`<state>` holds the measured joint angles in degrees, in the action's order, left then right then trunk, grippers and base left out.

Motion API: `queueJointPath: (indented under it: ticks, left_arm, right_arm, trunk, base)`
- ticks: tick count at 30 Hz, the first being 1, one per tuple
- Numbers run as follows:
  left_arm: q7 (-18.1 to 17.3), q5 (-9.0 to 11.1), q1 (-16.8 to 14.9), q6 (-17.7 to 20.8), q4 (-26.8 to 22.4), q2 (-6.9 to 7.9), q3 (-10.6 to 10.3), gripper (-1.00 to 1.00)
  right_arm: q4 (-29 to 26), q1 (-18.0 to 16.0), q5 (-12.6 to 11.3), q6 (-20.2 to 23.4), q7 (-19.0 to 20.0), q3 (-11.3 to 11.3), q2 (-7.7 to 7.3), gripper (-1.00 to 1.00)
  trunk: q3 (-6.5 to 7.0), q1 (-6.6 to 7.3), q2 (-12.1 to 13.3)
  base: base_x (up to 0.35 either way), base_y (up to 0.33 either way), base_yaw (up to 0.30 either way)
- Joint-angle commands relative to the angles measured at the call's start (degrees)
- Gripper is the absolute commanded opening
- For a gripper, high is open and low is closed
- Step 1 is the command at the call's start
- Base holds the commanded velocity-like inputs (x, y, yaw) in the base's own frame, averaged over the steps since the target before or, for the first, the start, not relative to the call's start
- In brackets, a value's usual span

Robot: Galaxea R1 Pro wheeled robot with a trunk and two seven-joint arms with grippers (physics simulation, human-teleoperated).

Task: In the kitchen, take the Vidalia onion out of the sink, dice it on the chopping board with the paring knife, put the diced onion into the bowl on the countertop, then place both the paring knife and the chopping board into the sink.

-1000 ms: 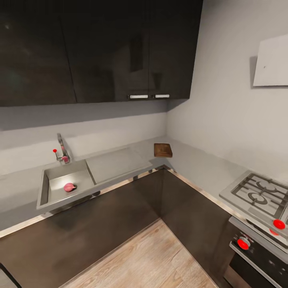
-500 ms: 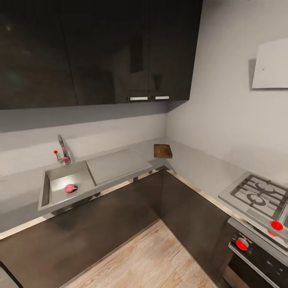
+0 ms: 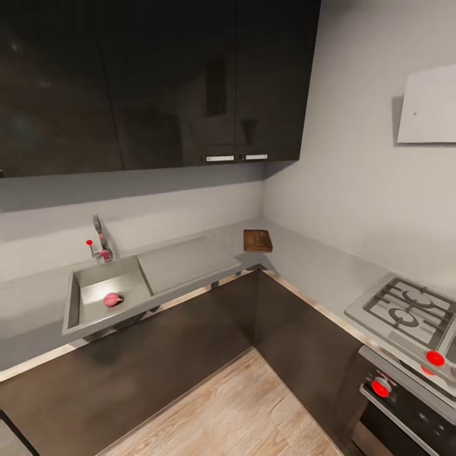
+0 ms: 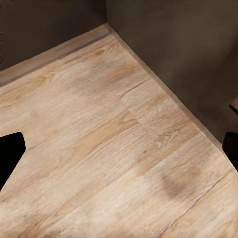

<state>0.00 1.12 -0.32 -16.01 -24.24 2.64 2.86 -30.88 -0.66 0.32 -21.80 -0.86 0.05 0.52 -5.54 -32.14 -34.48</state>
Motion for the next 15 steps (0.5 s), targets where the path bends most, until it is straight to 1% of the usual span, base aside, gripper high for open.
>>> queueJointPath:
  ticks: [1, 15]
  left_arm:
    - [0.0, 0.1, 0.0, -0.2, 0.0, -0.01, 0.0, 1.0]
    - [0.0, 0.1, 0.0, -0.2, 0.0, -0.01, 0.0, 1.0]
  right_arm:
    - [0.0, 0.0, 0.0, -0.2, -0.1, 0.0, 0.01, 1.0]
    - [0.0, 0.0, 0.0, -0.2, -0.1, 0.0, 0.01, 1.0]
  trunk:
    - [0.09, 0.21, 0.3]
    - [2.6, 3.28, 6.0]
  base:
    - [0.0, 0.0, 0.0]
    - [0.0, 0.0, 0.0]
